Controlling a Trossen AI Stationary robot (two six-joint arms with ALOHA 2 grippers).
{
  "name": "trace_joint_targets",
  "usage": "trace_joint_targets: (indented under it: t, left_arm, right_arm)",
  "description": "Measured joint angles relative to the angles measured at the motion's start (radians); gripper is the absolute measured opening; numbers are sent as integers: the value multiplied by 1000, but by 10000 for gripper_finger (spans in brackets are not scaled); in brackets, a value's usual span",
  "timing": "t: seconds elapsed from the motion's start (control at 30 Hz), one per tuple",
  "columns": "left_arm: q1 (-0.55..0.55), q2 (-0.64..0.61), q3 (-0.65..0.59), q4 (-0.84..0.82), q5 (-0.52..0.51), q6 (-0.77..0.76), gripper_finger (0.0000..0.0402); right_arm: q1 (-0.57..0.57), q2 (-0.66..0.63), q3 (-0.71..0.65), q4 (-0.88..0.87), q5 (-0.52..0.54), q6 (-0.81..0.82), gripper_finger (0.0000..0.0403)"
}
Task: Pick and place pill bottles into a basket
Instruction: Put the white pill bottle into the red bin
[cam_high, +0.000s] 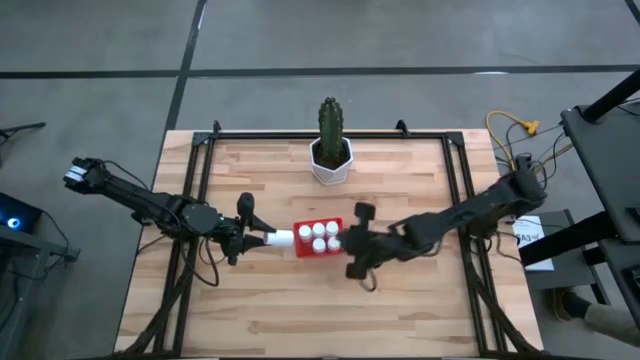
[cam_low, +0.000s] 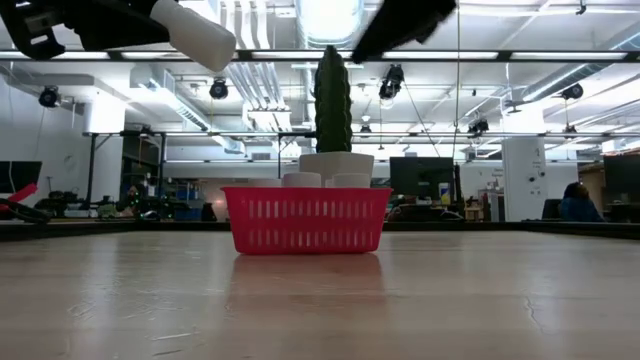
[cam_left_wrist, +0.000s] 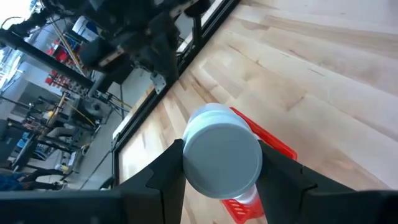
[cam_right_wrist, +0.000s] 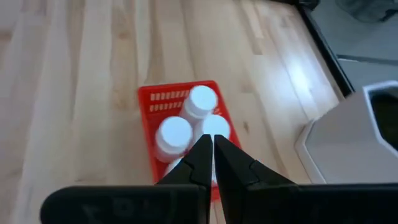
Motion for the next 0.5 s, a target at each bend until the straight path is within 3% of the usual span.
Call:
trace_joint_targets:
  t: [0.27, 0.5]
  left_arm:
    - [11, 44, 12, 1, -1, -44, 142]
    - [61, 166, 131, -32, 5, -78, 142]
  right_arm:
    - [-34, -339, -445, 358, 1, -50, 8]
    - [-38, -633, -669, 534, -8, -157, 8]
